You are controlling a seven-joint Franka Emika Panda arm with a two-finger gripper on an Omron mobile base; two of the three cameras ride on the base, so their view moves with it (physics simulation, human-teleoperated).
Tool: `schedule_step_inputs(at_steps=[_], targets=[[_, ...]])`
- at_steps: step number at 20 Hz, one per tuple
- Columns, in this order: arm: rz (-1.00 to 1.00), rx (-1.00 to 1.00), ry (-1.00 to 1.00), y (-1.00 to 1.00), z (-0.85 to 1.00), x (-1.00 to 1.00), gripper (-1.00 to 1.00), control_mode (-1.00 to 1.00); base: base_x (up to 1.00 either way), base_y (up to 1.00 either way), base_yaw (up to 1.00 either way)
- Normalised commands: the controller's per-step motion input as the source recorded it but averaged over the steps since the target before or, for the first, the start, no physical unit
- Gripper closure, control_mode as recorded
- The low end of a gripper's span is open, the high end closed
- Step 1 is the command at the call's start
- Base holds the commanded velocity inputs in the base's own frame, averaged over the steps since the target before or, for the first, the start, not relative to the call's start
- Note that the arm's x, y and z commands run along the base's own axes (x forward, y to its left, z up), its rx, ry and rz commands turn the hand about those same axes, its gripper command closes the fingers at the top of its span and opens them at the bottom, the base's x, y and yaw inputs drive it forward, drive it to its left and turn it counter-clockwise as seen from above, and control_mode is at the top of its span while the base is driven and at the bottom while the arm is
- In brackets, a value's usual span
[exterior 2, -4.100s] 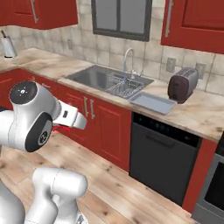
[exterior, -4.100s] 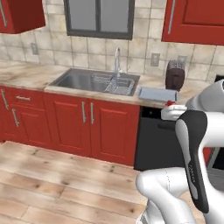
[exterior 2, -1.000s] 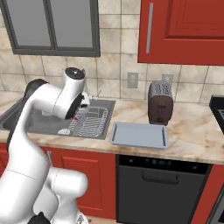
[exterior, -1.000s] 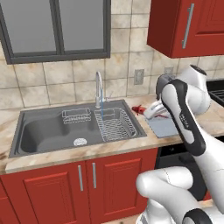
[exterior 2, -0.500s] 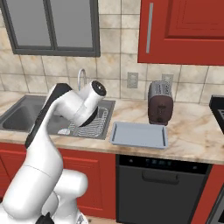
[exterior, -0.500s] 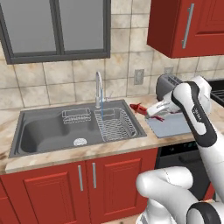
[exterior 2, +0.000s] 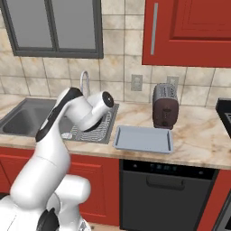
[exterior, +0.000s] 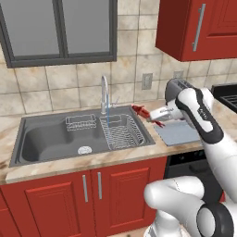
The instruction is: Take the fish out of the fridge, briefly rinse it in the sink, and place it on the tray next to the sink.
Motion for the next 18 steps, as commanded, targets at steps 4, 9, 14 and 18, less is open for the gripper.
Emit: schedule_step_inputs(at_steps=[4,9,14,18], targets=[[0.0,0.0,0.03,0.0,0.0,0.62,1.0,-1.0,0.0,0.0,0.0],[0.0,0.0,0.07,0.05,0.0,0.55,1.0,-1.0,0.0,0.0,0.0],[0.0,-0.04,0.09,0.03,-0.12,0.36,1.0,-1.0,0.0,0.0,0.0],[0.0,-0.1,0.08,0.0,-0.39,0.18,1.0,-1.0,0.0,0.0,0.0]])
